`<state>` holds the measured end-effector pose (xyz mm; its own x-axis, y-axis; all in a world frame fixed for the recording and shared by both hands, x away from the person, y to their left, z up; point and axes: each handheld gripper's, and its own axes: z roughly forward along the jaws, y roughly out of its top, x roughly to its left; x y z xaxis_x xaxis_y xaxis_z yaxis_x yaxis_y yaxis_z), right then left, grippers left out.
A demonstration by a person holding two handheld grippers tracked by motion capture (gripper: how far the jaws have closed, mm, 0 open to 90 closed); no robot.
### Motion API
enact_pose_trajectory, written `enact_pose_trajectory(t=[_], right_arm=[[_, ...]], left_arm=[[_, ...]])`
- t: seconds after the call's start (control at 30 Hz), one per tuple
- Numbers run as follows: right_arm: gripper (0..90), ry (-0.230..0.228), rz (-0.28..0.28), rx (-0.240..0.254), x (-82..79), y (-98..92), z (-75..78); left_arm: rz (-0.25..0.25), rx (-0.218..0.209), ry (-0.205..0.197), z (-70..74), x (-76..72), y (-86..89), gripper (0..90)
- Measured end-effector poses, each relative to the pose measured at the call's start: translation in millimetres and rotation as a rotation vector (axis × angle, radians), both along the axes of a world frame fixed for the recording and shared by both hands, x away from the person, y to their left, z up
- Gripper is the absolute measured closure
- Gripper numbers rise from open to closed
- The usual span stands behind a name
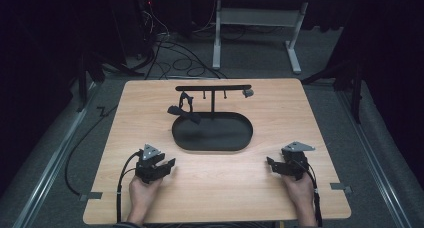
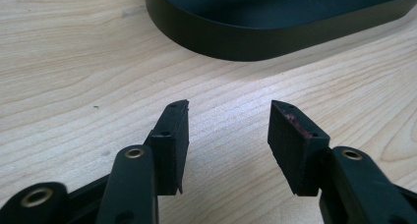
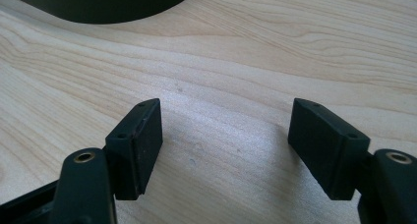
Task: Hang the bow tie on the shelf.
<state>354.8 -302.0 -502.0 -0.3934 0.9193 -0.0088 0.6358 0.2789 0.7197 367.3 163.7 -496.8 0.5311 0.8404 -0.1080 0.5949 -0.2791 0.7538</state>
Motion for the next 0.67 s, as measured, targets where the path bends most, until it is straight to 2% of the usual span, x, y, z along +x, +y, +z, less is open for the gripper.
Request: enact_pose_trajectory(t=[0.27, 0.43, 0.5, 0.67], right_arm=[[30.3, 0.000, 0.000, 0.000, 0.0, 0.0, 0.0], [30.3, 0.000, -0.001, 0.001, 0.0, 0.1, 0.0], [30.3, 0.000, -0.001, 0.001, 0.0, 0.1, 0.0], [30.3, -0.002, 0.000, -0.001, 0.0, 0.0, -0.1]], left_arm=[[-0.005, 0.039, -0.003, -5.6, 1.7, -6.1, 48.7], [-0.019, 0.094, -0.030, -8.0, -0.6, -12.2, 46.1], [-0.016, 0.082, -0.047, -10.2, -1.8, -12.5, 44.0], [-0.023, 0.082, -0.039, -10.3, -1.9, -12.9, 37.9]])
